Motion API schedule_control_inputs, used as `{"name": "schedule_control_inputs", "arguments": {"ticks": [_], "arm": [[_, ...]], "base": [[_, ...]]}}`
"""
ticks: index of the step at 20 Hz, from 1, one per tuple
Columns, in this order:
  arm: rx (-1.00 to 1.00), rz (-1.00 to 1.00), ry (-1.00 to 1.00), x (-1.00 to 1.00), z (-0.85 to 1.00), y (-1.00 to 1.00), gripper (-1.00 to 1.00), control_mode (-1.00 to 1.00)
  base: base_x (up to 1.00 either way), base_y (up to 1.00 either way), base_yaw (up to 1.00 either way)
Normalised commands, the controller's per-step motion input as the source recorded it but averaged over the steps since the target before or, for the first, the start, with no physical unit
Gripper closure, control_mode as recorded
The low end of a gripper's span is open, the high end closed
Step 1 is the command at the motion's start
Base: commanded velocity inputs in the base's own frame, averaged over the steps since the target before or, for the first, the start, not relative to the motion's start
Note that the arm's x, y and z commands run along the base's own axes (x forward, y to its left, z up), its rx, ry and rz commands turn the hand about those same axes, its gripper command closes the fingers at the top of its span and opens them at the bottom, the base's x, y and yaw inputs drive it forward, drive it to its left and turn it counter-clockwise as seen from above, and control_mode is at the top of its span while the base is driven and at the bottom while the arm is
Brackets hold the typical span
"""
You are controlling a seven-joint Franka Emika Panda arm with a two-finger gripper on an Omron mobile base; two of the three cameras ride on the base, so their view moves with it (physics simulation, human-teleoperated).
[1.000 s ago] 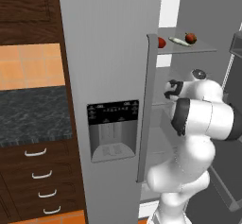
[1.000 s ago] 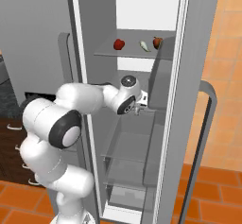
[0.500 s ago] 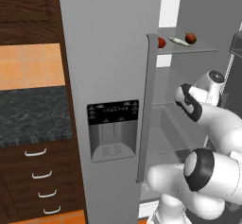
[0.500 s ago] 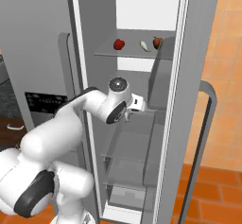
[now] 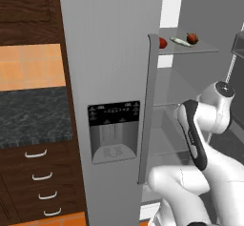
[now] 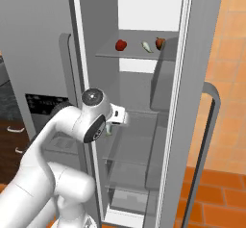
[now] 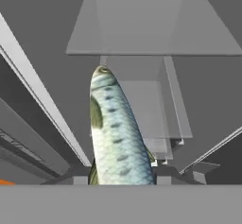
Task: Place one bell pepper and one fish in each tupperware on the nearby counter, to pack two identical lunches.
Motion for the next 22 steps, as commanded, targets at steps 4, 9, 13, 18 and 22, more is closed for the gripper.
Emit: {"name": "schedule_control_inputs", "arguments": {"ticks": [4,9,13,18,22], "arm": [[-0.02,0.03,0.00,-0.61,0.08,0.34,1.00,1.00],[0.00,0.00,0.00,0.00,0.00,0.00,1.00,1.00],[0.00,0.00,0.00,0.00,0.00,0.00,1.00,1.00],[0.00,0.00,0.00,0.00,0.00,0.00,1.00,1.00],[0.00,0.00,0.00,0.00,0.00,0.00,1.00,1.00]], "base": [[-0.24,0.15,0.01],[-1.00,0.82,0.08],[-0.26,1.00,0.02],[0.38,1.00,0.00],[0.63,1.00,0.00]]}}
